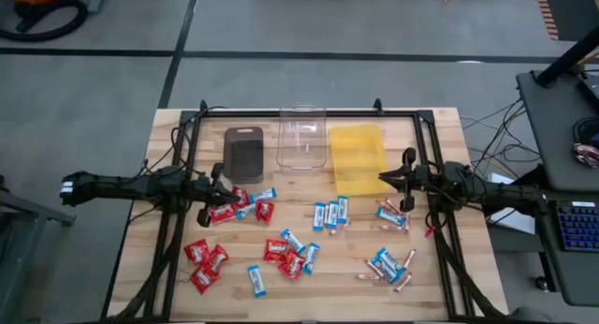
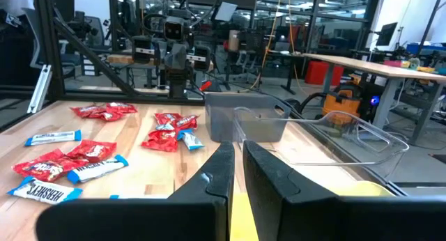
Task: Sort candy
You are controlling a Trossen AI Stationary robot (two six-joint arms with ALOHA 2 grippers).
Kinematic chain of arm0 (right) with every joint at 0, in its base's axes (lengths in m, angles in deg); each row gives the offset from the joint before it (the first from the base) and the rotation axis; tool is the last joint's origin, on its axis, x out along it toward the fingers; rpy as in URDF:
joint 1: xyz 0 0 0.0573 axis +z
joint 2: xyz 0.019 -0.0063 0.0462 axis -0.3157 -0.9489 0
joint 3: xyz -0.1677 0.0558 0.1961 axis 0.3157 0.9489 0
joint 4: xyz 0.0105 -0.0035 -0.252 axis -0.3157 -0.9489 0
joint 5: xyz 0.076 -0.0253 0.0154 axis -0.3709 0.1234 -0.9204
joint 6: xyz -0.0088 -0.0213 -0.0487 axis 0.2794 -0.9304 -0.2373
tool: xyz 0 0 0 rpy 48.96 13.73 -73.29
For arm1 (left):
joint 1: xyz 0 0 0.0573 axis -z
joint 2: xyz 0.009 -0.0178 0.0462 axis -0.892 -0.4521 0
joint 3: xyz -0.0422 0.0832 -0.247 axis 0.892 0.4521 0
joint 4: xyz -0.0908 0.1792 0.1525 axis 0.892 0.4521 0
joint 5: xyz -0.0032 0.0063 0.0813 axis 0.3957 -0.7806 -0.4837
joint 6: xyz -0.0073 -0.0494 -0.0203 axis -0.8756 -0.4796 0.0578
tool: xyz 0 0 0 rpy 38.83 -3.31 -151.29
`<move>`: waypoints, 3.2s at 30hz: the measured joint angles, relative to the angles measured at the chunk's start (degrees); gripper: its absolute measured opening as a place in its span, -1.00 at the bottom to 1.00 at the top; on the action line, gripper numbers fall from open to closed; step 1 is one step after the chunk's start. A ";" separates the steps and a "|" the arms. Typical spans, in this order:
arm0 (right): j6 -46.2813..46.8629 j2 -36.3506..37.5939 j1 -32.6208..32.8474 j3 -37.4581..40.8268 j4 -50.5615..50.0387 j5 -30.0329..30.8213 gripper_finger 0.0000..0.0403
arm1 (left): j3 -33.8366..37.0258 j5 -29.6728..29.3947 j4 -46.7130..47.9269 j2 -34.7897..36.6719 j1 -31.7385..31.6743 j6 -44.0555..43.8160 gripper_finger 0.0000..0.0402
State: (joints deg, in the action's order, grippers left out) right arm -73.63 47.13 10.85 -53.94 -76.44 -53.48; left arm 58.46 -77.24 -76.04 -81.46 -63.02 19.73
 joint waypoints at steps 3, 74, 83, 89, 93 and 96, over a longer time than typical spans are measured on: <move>0.00 0.00 0.00 0.00 -0.01 0.02 -0.86 | 0.00 0.01 0.01 0.00 0.01 0.01 -1.00; 52.00 -7.11 0.02 0.02 15.33 6.86 -0.86 | -26.75 -5.17 44.69 -22.47 7.83 -37.61 -1.00; 51.59 -7.15 0.02 0.02 15.27 6.91 -0.86 | -29.62 -5.49 52.71 -31.56 15.08 -46.88 -1.00; 49.66 -7.17 0.02 0.00 15.22 5.94 -0.83 | -29.59 -5.02 53.41 -37.65 15.08 -48.11 -0.99; 49.66 -7.19 0.02 0.00 15.20 5.20 -0.76 | -29.53 -5.01 53.57 -40.76 15.20 -42.16 -0.86; 49.64 -7.19 0.02 0.00 15.20 4.78 -0.67 | -29.53 -5.04 53.57 -42.86 15.83 -34.66 -0.66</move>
State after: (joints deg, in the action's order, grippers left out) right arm -24.00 39.94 10.87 -53.94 -61.24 -48.70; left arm 28.93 -82.29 -22.47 -124.32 -47.19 -14.93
